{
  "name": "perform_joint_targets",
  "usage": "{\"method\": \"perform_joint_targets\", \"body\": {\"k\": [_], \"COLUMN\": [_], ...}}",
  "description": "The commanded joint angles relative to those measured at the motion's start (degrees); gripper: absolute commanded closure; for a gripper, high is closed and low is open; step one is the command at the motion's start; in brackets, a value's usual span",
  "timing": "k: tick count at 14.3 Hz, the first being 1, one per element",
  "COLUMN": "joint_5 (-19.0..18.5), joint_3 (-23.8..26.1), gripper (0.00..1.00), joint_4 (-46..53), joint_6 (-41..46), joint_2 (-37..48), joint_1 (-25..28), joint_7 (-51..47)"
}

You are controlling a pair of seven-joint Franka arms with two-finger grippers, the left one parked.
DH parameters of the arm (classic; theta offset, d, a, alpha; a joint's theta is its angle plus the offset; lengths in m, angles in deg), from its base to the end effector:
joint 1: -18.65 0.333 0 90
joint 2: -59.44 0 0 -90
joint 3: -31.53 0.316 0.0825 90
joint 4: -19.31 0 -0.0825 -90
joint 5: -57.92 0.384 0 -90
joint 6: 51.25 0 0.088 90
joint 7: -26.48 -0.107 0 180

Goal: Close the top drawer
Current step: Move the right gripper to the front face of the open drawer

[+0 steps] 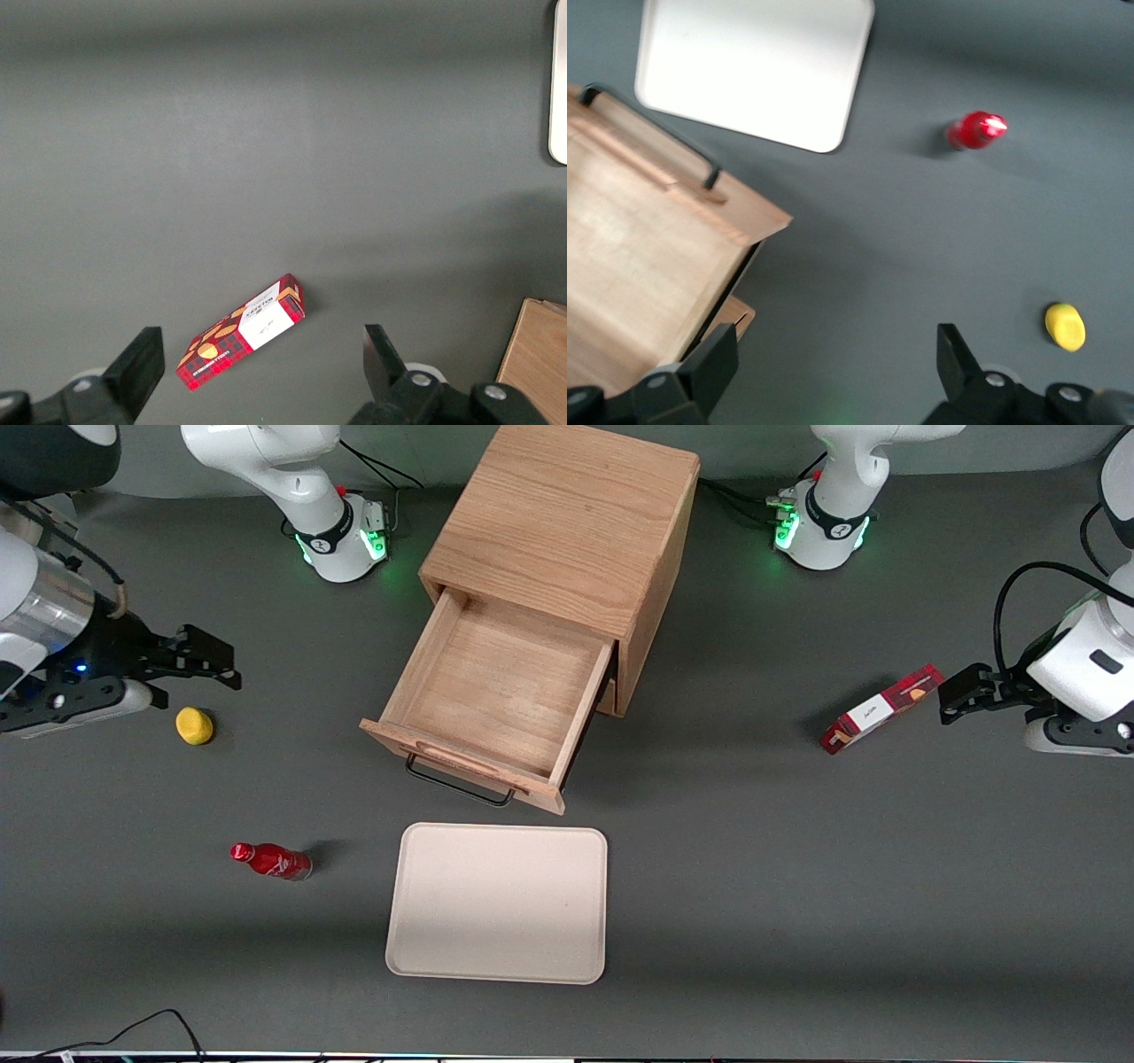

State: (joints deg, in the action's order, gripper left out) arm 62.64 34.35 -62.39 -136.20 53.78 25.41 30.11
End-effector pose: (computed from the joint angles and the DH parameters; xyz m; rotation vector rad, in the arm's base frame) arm 0.5671 0.1037 0.6293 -3.0348 -0.3597 0.0709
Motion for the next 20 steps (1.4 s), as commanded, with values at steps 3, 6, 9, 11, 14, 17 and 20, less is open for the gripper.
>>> {"method": "perform_joint_targets", "body": {"k": [3, 6, 9, 11, 14, 17, 20], "joint_5": [0.7, 0.4, 0.2, -0.3, -2.7, -2.4, -1.7], "joint_3": [4.6, 6.1, 5.7, 5.5, 6.0, 6.3, 6.3], "gripper": [0.00, 0.00, 0.00, 0.00, 0.00, 0.00, 0.00], "joint_4": [16.6, 22.4, 27.9, 29.9, 31.5, 31.6, 31.5], "joint_6": [6.8, 6.8, 6.8, 6.6, 6.1, 5.1, 4.2], "joint_2": [-11.4, -16.4, -21.1, -23.7, -27.6, -29.5, -30.8], "joint_1": [-0.1, 1.1, 1.9, 2.1, 3.3, 3.6, 3.6], "joint_7": [12.4, 17.2, 27.3, 35.4, 42.0, 42.3, 42.2]}}
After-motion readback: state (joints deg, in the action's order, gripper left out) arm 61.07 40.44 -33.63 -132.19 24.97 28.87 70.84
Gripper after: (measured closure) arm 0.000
